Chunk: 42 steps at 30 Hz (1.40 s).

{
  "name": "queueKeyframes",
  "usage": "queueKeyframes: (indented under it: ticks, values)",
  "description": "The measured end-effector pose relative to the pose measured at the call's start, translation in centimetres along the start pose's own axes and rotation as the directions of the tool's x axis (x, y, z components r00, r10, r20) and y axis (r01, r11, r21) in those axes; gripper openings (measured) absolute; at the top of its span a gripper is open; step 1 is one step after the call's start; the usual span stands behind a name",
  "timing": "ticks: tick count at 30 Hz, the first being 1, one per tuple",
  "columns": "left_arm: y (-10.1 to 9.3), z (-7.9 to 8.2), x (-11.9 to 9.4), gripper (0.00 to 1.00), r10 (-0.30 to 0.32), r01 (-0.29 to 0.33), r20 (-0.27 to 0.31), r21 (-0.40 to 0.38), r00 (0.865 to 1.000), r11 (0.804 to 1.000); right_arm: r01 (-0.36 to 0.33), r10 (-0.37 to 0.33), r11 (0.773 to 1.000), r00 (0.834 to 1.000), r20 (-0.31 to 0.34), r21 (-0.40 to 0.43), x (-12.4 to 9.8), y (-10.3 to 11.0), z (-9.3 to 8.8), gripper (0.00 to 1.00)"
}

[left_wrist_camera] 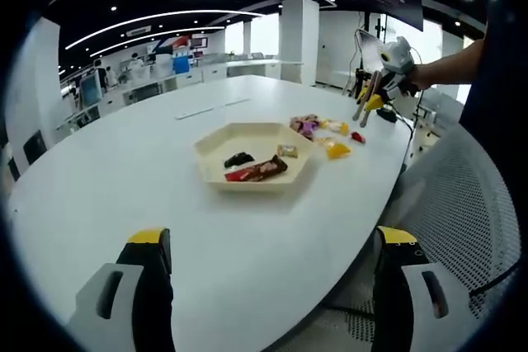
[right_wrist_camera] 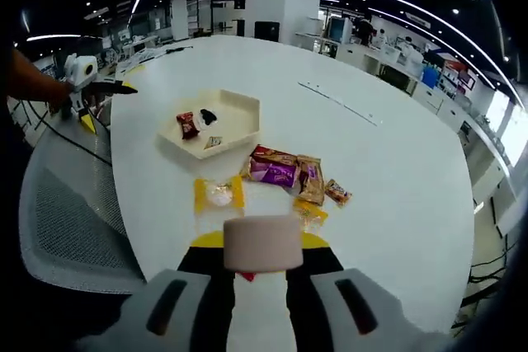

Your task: Place the target food into the container with the food tongs after gripping and lifting it, then release it inside without dropping or visibly crushing the food.

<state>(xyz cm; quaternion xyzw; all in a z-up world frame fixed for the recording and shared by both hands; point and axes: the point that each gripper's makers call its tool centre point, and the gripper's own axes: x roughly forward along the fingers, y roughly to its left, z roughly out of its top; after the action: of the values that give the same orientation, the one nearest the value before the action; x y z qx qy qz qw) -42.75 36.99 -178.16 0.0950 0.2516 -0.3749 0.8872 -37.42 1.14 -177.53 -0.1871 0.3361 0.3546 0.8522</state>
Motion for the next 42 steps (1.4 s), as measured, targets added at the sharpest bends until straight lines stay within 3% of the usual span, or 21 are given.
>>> queueKeyframes:
  ticks: [7, 23, 35, 42]
  values:
    - [0.0, 0.0, 0.0, 0.99, -0.001, 0.001, 0.000, 0.003, 1.000, 1.000, 0.010, -0.009, 0.999, 1.000, -0.018, 0.054, 1.0, -0.2, -1.0, 0.22]
    - [0.0, 0.1, 0.0, 0.98, -0.003, 0.003, 0.003, 0.004, 1.000, 1.000, 0.027, -0.021, 0.996, 0.997, -0.076, 0.082, 2.1, 0.5, -2.5, 0.19]
    - [0.0, 0.1, 0.0, 0.98, -0.001, 0.001, 0.003, 0.005, 1.000, 1.000, 0.051, -0.043, 0.994, 0.995, -0.089, 0.091, 1.8, 0.3, -2.0, 0.15]
    - [0.0, 0.1, 0.0, 0.98, -0.002, 0.002, 0.006, 0.007, 1.000, 1.000, 0.055, -0.048, 0.992, 0.997, -0.063, 0.113, 0.3, -0.8, 0.0, 0.15]
